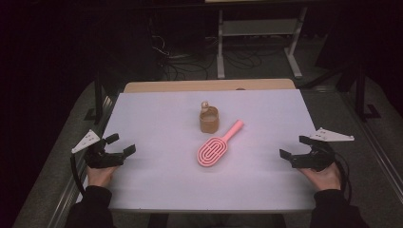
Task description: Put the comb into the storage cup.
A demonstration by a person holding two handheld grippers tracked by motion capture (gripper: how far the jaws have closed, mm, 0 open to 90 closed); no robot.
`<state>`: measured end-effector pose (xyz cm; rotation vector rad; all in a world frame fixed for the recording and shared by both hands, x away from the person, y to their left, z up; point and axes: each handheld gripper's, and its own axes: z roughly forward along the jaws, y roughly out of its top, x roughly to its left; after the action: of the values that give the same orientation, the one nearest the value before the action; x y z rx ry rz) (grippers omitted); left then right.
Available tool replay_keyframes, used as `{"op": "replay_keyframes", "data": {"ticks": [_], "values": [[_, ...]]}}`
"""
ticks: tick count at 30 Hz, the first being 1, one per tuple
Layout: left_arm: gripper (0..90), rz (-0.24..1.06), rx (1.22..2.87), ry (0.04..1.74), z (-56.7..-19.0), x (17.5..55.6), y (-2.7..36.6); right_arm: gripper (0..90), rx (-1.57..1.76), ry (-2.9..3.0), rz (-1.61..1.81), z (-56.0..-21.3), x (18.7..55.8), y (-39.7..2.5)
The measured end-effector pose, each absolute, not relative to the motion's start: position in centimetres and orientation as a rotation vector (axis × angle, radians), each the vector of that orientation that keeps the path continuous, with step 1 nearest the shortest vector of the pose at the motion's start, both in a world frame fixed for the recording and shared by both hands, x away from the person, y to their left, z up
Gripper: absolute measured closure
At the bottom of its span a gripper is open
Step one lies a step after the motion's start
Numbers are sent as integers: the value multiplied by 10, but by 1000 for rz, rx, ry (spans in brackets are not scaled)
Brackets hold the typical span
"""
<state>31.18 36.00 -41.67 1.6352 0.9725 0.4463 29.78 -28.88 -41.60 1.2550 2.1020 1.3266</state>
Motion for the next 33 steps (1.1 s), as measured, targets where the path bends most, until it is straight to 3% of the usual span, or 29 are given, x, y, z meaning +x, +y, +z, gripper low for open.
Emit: {"op": "replay_keyframes", "data": {"ticks": [33], "values": [[0,459,1630,961,-419,303,360,0,1183,2149,1305,-392,297,-286]]}}
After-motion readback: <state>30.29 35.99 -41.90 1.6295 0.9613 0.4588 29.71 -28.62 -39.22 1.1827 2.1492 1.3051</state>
